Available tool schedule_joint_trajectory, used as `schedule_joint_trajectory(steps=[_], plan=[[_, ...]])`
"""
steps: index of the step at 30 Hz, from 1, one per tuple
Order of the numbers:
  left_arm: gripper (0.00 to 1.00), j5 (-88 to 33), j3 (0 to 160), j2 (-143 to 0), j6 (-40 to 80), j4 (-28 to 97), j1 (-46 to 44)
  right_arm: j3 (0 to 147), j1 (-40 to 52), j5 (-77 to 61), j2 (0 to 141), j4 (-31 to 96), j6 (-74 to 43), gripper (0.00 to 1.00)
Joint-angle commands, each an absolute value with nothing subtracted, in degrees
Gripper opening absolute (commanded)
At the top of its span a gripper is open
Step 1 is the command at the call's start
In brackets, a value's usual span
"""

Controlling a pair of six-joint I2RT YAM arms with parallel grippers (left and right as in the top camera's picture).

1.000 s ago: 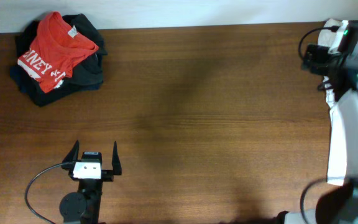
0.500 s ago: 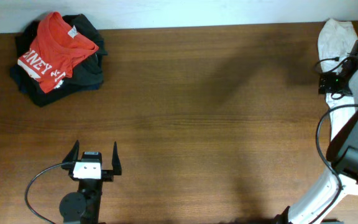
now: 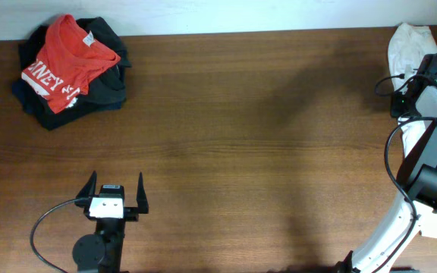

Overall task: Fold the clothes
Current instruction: 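Reach the right gripper to the white T-shirt at the right edge and grasp it, then drag the white T-shirt with the right gripper to the table center and release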

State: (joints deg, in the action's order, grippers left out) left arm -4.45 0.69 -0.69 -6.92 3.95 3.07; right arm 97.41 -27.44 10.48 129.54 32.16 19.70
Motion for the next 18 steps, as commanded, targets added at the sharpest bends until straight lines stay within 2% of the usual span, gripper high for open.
schedule_joint_trajectory(steps=[1, 5, 6, 9, 12, 18], plan=[[0.99, -4.9, 0.5, -0.4, -7.6, 4.2, 3.3, 98.4, -28.0, 11.2, 130.7, 31.9, 19.3, 0.36], [0.99, -4.9, 0.5, -0.4, -7.6, 4.2, 3.3, 98.4, -28.2, 11.2, 130.7, 31.9, 19.3, 0.31], [0.99, -4.9, 0.5, -0.4, -7.6, 4.2, 3.3, 98.4, -28.2, 11.2, 130.7, 31.9, 19.2, 0.24], [0.99, -4.9, 0.5, -0.4, -7.6, 4.2, 3.3, 98.4, -28.2, 11.3, 130.7, 32.1, 19.2, 0.17], [0.99, -4.9, 0.5, -0.4, -7.6, 4.2, 3.3, 98.5, -28.1, 13.0, 130.6, 32.6, 19.0, 0.04], [0.99, -4.9, 0.5, -0.4, -7.6, 4.2, 3.3, 102.3, -26.2, 12.7, 126.8, 38.0, 17.3, 0.04]])
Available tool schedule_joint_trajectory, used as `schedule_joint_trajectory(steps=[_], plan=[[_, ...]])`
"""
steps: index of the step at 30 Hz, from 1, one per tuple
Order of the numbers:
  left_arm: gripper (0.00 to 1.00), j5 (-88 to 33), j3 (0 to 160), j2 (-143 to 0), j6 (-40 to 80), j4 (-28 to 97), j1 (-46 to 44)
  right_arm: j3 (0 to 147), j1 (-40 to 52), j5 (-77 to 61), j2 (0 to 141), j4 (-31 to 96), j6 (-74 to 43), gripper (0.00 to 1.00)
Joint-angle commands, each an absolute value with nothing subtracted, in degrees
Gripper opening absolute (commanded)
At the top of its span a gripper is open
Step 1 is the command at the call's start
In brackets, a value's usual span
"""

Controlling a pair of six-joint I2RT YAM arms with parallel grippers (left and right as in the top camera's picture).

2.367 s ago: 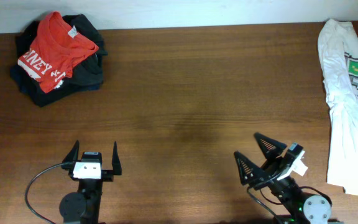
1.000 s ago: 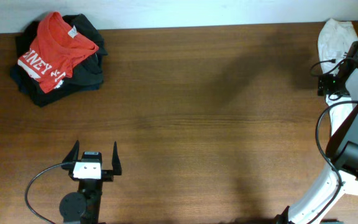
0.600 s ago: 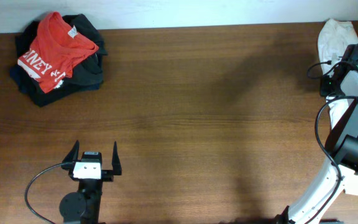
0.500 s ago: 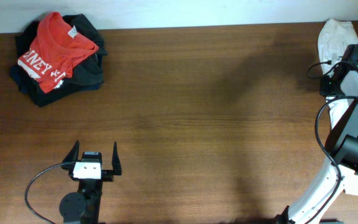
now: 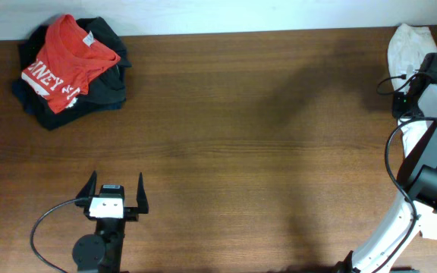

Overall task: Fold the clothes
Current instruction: 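Drag the white T-shirt with the right gripper to the table center and release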

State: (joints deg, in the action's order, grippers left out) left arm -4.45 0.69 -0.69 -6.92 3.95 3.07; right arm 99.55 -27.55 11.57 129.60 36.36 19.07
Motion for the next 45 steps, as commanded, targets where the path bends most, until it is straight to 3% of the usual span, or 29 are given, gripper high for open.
schedule_joint_trajectory(steps=[1, 8, 14, 20, 25, 27, 29, 32, 34, 41, 45], plan=[[0.99, -4.9, 0.5, -0.4, -7.6, 4.2, 3.3, 103.1, -25.5, 12.4, 125.9, 38.8, 16.8, 0.04], [0.99, -4.9, 0.5, -0.4, -7.6, 4.2, 3.3, 105.8, -11.1, 0.4, 119.2, 41.5, 12.8, 0.04], [0.99, -4.9, 0.5, -0.4, -7.6, 4.2, 3.3, 106.1, 11.2, -7.2, 118.4, 41.1, 7.8, 0.04], [0.99, -4.9, 0.5, -0.4, -7.6, 4.2, 3.3, 106.1, 33.5, -7.6, 118.4, 37.8, -0.2, 0.04], [0.99, -4.9, 0.5, -0.4, -7.6, 4.2, 3.3, 106.1, 42.9, -8.4, 118.4, 36.6, -10.0, 0.04], [0.99, -4.9, 0.5, -0.4, -7.6, 4.2, 3.3, 106.1, 44.1, -11.6, 118.4, 36.5, -10.0, 0.23], [0.99, -4.9, 0.5, -0.4, -7.6, 4.2, 3.3, 106.1, 44.2, -15.4, 118.4, 36.9, -10.0, 0.27], [0.99, -4.9, 0.5, -0.4, -7.6, 4.2, 3.3, 106.1, 43.8, -17.4, 117.8, 38.4, -10.0, 0.62], [0.99, -4.9, 0.5, -0.4, -7.6, 4.2, 3.3, 106.2, 42.4, -17.4, 116.3, 41.6, -10.0, 0.95], [0.99, -4.9, 0.5, -0.4, -7.6, 4.2, 3.3, 106.2, 26.7, -17.1, 108.2, 59.6, -9.9, 0.99], [0.99, -4.9, 0.5, -0.4, -7.6, 4.2, 3.3, 106.1, 13.4, -3.3, 107.7, 72.4, -8.0, 0.99]])
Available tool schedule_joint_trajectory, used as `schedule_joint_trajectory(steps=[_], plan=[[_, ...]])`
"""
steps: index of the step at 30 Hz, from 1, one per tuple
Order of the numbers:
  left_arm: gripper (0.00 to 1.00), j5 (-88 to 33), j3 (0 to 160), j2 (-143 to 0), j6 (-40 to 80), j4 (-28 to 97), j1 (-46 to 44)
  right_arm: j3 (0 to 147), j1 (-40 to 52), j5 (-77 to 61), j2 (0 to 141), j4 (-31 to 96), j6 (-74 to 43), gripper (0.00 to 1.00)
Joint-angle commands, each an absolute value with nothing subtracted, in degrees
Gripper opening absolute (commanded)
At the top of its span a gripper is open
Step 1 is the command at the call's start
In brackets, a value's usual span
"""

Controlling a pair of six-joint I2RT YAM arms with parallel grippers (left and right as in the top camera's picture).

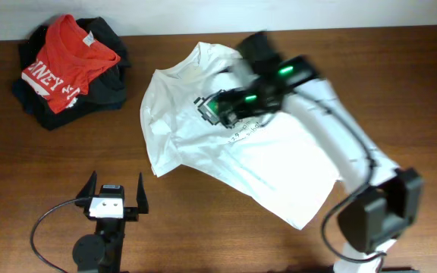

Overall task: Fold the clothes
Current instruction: 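Drag the white T-shirt with the right gripper to the table center and release, then grasp the right hem corner with the right gripper and pull it rightward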

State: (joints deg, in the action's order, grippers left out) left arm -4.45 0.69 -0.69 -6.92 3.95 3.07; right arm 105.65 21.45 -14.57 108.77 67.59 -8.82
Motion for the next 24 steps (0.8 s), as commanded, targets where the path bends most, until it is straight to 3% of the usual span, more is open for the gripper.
schedule_joint_trajectory(steps=[1, 6, 11, 15, 18, 24], plan=[[0.99, -4.9, 0.5, -0.4, -7.6, 4.2, 3.3, 106.0, 10.8, -1.1, 108.0, 74.0, -8.0, 0.99], [0.99, -4.9, 0.5, -0.4, -7.6, 4.2, 3.3, 105.9, -4.9, -0.1, 111.7, 77.1, -11.1, 0.99], [0.99, -4.9, 0.5, -0.4, -7.6, 4.2, 3.3, 105.4, -14.3, -2.5, 115.3, 77.1, -12.7, 0.99], [0.99, -4.9, 0.5, -0.4, -7.6, 4.2, 3.3, 103.5, -15.9, -4.3, 117.7, 76.4, -12.7, 0.96], [0.99, -4.9, 0.5, -0.4, -7.6, 4.2, 3.3, 100.6, -15.5, -4.2, 119.0, 71.7, -12.3, 0.87], [0.99, -4.9, 0.5, -0.4, -7.6, 4.2, 3.3, 94.5, -15.5, -4.2, 119.5, 63.3, -12.5, 0.86]])
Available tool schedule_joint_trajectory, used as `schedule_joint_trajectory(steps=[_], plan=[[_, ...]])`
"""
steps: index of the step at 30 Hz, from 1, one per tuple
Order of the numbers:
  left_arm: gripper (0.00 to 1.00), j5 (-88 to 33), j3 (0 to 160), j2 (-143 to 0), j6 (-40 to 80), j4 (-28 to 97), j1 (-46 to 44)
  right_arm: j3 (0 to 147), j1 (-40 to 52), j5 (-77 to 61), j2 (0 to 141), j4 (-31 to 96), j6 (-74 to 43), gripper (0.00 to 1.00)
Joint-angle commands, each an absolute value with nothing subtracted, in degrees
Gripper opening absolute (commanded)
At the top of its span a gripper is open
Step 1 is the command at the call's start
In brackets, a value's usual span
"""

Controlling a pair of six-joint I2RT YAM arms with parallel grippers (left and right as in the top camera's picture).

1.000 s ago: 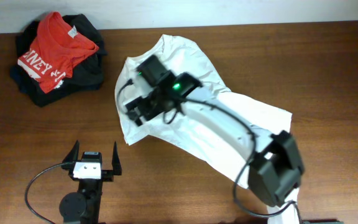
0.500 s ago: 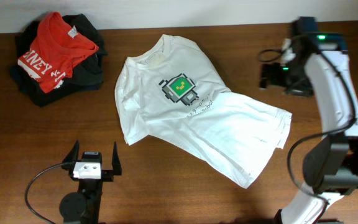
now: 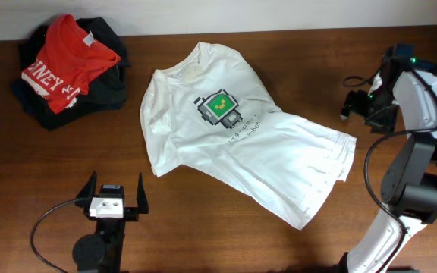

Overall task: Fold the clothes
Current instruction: 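Grasp the right hem corner with the right gripper and pull it rightward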

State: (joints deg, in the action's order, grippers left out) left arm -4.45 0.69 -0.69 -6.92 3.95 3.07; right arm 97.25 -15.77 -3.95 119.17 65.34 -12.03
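A white T-shirt [image 3: 279, 163] with a green robot print [image 3: 220, 106] lies spread face up in the middle of the table, collar toward the far edge and hem toward the front right. My right gripper [image 3: 346, 105] hovers just right of the shirt's hem corner, apart from the cloth, and appears open with nothing in it. My left gripper [image 3: 116, 184] rests at the front left, open and empty, a little in front of the shirt's left sleeve.
A pile of clothes sits at the far left corner, a red printed shirt [image 3: 67, 64] on top of dark garments [image 3: 108, 89]. The right arm's base and cable [image 3: 416, 189] occupy the right edge. The table's far edge meets a white wall.
The right arm was stretched over the shirt with its gripper at the robot print. Now it is back at the right side, clear of the cloth. The shirt lies flat and uncovered.
At first the white shirt was bunched at the far right corner with my right gripper on it, and the middle of the table was bare. Later it lay spread in the middle under the right arm. Now the arm is off it; the left arm never moved.
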Motion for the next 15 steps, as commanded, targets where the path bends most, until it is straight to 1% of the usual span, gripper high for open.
schedule_joint_trajectory(steps=[1, 4, 9, 10, 12, 14, 15], plan=[[0.99, -4.9, 0.5, -0.4, -7.6, 4.2, 3.3, 93.6, -15.5, -4.3, 119.5, 62.5, -12.5, 0.85], [0.99, -4.9, 0.5, -0.4, -7.6, 4.2, 3.3, 89.0, -15.5, -4.3, 119.6, 58.9, -12.5, 0.84], [0.99, -4.9, 0.5, -0.4, -7.6, 4.2, 3.3, 83.6, -15.4, -4.3, 119.6, 53.9, -12.5, 0.78], [0.99, -4.9, 0.5, -0.4, -7.6, 4.2, 3.3, 82.8, -15.4, -4.3, 119.6, 53.0, -12.5, 0.75], [0.99, -4.9, 0.5, -0.4, -7.6, 4.2, 3.3, 81.9, -15.4, -4.3, 119.6, 52.1, -12.5, 0.65], [0.99, -4.9, 0.5, -0.4, -7.6, 4.2, 3.3, 81.5, -15.4, -4.3, 119.6, 51.5, -12.5, 0.5], [0.99, -4.9, 0.5, -0.4, -7.6, 4.2, 3.3, 81.5, -15.4, -4.3, 119.6, 51.3, -12.5, 0.46]])
